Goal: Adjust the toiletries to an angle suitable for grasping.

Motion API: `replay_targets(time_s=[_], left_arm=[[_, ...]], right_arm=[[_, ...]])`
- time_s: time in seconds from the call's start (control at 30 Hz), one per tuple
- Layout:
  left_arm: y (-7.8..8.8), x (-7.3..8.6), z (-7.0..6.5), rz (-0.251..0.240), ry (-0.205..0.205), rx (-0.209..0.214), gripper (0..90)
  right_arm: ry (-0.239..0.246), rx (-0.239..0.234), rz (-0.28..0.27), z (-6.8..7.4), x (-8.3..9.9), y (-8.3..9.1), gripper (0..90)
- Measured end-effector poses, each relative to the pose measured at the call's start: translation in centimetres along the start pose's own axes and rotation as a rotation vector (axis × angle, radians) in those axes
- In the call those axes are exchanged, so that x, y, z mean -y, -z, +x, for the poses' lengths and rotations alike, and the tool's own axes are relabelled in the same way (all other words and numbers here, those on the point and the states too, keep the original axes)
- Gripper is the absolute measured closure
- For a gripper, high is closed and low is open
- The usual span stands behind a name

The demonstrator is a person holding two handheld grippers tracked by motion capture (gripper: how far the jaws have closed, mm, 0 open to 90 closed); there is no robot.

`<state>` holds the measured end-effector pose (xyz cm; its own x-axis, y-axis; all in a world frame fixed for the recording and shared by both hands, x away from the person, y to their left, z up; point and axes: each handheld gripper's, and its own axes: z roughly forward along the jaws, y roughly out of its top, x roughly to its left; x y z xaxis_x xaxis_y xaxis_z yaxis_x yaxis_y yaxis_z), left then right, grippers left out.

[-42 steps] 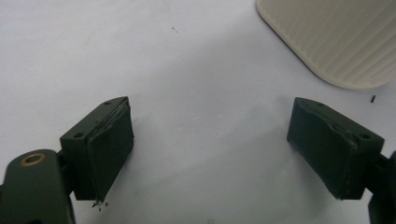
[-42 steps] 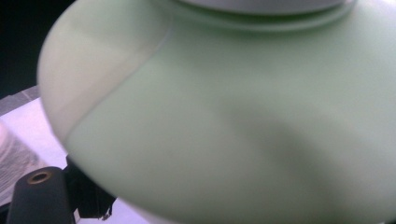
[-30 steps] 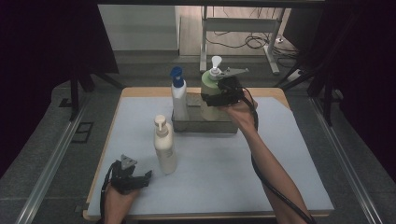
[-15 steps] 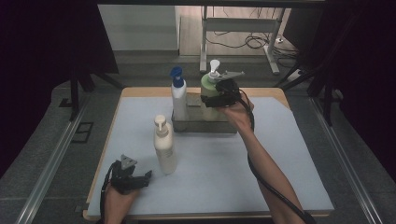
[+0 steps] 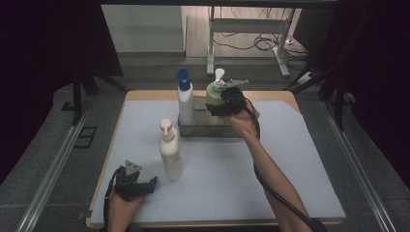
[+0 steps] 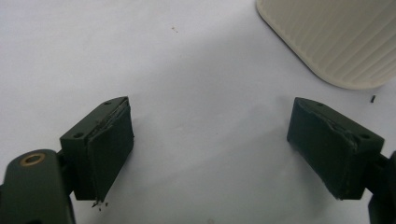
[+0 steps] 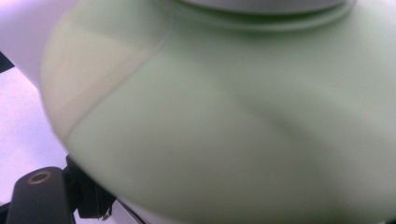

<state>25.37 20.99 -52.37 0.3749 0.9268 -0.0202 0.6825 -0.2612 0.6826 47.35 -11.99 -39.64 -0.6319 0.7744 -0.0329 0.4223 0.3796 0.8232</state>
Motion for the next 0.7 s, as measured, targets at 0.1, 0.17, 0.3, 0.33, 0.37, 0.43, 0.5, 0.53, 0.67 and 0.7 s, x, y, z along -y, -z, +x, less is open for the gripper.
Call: replay_targets(time_s=[0.1,0.17,0.3,0.33,0.37,0.43,0.5,0.53,0.67,0.7], left_arm=[[0.0,0.0,0.0,0.0,0.0,-0.001,14.4],[0.0,0.0,0.0,0.0,0.0,0.001,14.4],[0.0,0.0,0.0,0.0,0.0,0.0,14.3],[0.0,0.0,0.0,0.0,0.0,0.0,14.4],[0.0,0.0,0.0,0.0,0.0,0.0,14.4],[0.0,0.0,0.0,0.0,0.0,0.0,14.4],[0.0,0.0,0.0,0.0,0.0,0.001,14.4],[0.0,0.0,0.0,0.0,0.0,0.0,14.3],[0.0,0.0,0.0,-0.001,0.0,-0.001,14.4],[0.0,0.0,0.0,-0.001,0.0,-0.001,14.4]], right_arm=[[-0.006,-0.005,0.004,0.0,0.4,-0.3,12.7],[-0.004,-0.007,0.007,-0.1,0.7,-0.5,12.7],[-0.009,-0.016,0.017,0.0,1.3,-1.0,12.6],[-0.01,-0.018,0.017,0.0,1.4,-1.1,12.6],[-0.01,-0.022,0.021,0.0,1.5,-1.2,12.6],[-0.009,-0.029,0.021,0.0,1.8,-1.4,12.5],[-0.006,-0.029,0.024,0.0,2.0,-1.5,12.5],[-0.005,-0.028,0.023,0.0,2.1,-1.6,12.4],[-0.016,-0.034,0.02,-0.1,2.2,-1.6,12.3],[-0.015,-0.034,0.024,-0.1,2.3,-1.6,12.2]])
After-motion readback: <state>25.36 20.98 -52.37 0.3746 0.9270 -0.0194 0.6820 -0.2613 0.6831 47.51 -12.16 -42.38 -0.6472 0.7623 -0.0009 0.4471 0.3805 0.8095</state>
